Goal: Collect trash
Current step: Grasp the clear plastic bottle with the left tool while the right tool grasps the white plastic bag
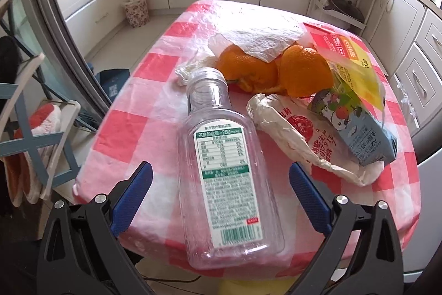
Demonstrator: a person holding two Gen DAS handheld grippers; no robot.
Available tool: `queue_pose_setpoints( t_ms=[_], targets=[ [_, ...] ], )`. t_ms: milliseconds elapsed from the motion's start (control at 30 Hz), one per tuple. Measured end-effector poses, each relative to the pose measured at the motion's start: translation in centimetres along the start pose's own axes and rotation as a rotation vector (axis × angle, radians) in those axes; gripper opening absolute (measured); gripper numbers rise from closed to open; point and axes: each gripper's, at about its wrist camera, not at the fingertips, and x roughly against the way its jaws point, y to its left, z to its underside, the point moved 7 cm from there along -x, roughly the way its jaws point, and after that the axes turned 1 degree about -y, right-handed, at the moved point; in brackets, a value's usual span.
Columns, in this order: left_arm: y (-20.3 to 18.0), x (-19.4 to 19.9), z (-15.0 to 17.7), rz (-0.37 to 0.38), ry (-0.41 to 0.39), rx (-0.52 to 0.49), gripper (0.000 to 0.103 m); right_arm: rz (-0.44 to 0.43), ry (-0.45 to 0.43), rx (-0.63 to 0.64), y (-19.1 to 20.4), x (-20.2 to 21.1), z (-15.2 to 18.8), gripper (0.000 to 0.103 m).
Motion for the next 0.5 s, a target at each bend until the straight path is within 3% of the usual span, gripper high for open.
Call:
queue_pose_setpoints(
  t_ms=[100, 233, 500],
  targets=[
    [0.5, -0.9, 0.2, 0.026, 0.031, 0.006, 0.086, -0.012, 0.019, 0.003, 0.2, -0.8, -0.1, 0.097],
    [1.8, -2.3, 0.4, 0.091, 0.101, 0.013, 0.055, -0.03, 0.055, 0.045, 1.1, -1.9, -0.5, 0.097],
    [3.8, -2.5, 0.1, 0.124, 0.136, -0.121, 0.053, -0.09, 0.236, 0.294, 4.2, -8.4, -1.1, 0.097]
  ],
)
